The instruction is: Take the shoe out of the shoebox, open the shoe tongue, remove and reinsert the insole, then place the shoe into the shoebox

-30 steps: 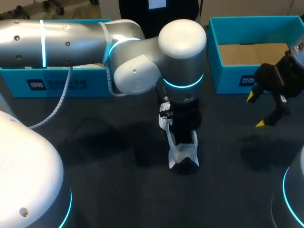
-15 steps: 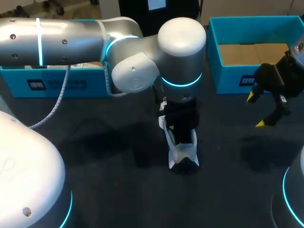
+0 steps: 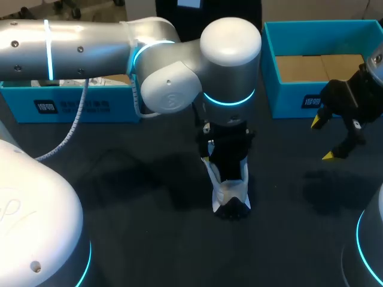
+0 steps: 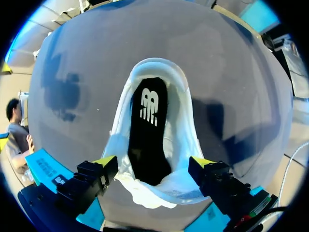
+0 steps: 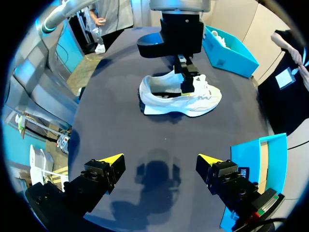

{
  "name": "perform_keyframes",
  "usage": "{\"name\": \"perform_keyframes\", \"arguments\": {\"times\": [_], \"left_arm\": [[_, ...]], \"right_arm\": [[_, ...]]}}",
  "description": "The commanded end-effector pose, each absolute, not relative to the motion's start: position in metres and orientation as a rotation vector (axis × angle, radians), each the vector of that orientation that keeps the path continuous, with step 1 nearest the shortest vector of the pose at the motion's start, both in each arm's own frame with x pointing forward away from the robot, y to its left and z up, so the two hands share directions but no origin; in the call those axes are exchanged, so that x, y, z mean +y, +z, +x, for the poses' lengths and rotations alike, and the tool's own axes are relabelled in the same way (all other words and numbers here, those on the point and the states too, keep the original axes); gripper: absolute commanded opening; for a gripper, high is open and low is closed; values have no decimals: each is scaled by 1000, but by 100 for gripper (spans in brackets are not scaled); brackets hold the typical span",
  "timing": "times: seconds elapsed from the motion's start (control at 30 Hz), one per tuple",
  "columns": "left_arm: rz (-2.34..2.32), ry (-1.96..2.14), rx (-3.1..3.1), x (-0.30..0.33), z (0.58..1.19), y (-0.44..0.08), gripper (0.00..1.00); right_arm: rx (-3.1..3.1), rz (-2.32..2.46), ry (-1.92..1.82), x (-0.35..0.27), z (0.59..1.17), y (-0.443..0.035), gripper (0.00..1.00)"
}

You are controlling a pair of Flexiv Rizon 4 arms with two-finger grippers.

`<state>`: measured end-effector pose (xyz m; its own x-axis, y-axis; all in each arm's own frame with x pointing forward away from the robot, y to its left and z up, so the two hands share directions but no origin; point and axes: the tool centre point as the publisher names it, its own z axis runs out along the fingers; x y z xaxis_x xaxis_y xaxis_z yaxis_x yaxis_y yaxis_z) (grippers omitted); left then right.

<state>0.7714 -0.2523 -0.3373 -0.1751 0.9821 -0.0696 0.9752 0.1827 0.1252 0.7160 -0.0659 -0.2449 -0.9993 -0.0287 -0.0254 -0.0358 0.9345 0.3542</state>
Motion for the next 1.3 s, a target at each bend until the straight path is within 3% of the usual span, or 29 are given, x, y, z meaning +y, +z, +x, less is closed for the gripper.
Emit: {"name": "perform_keyframes", "arguments": {"times": [0.03, 0.63, 1.3], "left_arm": [[1938, 87, 2302, -252, 771, -332, 100], [1997, 48, 2260, -240, 774, -293, 100], [1966, 90, 2277, -231, 823, -268, 100]], "right_arm": [[3070, -50, 559, -65, 716, -246, 100], [3070, -50, 559, -65, 716, -246, 100], [3070, -50, 559, -65, 716, -246, 100]]}}
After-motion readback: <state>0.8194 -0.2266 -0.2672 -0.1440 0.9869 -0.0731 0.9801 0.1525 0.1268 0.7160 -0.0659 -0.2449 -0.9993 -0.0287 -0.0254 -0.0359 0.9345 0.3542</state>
